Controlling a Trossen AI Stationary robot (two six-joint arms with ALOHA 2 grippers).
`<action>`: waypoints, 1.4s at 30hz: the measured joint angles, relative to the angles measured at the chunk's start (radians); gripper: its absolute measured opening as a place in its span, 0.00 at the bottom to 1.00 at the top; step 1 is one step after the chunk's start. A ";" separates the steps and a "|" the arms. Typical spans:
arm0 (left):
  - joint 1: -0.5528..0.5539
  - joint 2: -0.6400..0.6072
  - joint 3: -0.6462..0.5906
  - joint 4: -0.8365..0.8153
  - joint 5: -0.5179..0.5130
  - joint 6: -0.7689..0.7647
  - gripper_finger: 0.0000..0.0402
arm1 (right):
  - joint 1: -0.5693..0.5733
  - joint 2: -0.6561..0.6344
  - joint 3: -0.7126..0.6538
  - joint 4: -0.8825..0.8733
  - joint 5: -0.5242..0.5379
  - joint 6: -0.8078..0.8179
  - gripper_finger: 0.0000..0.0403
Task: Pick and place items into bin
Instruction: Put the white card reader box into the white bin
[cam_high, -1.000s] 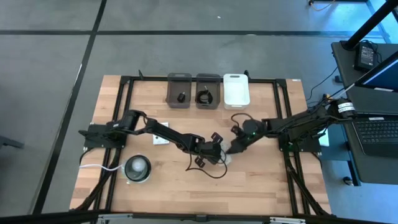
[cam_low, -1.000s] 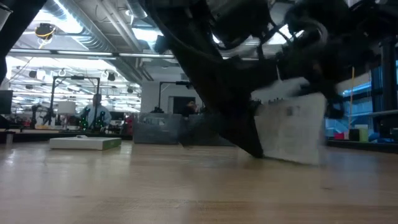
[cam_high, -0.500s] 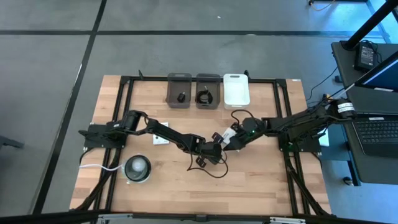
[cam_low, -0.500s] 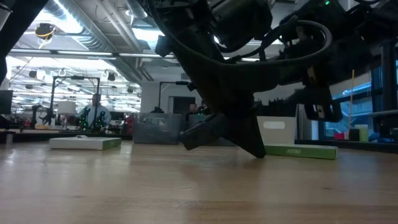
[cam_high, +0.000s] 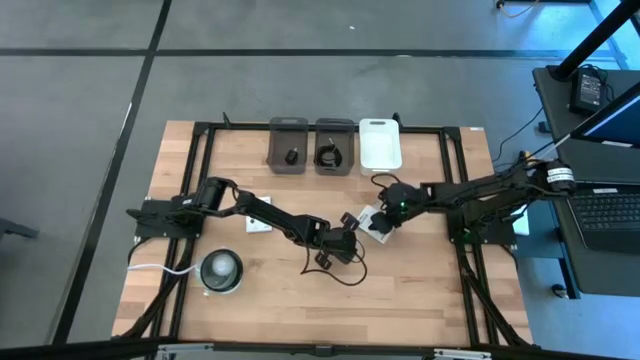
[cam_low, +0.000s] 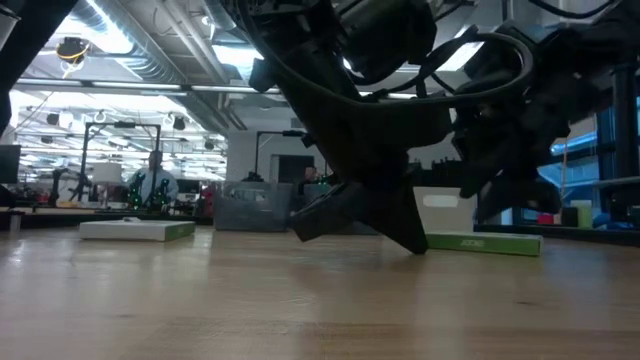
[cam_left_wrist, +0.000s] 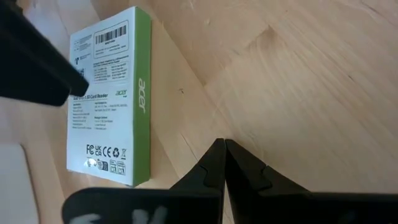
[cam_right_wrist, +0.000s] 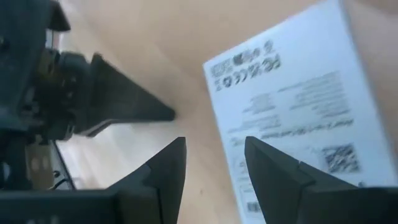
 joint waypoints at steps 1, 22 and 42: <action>0.002 0.000 0.000 0.008 0.000 0.000 0.01 | -0.006 0.000 0.000 0.001 0.005 -0.009 0.42; 0.031 0.005 -0.001 0.079 0.049 0.018 0.01 | -0.090 -0.010 0.099 -0.471 0.202 -0.173 0.42; 0.061 0.045 0.005 0.160 0.044 -0.104 0.01 | -0.079 -0.003 -0.048 -0.117 0.034 -0.016 0.42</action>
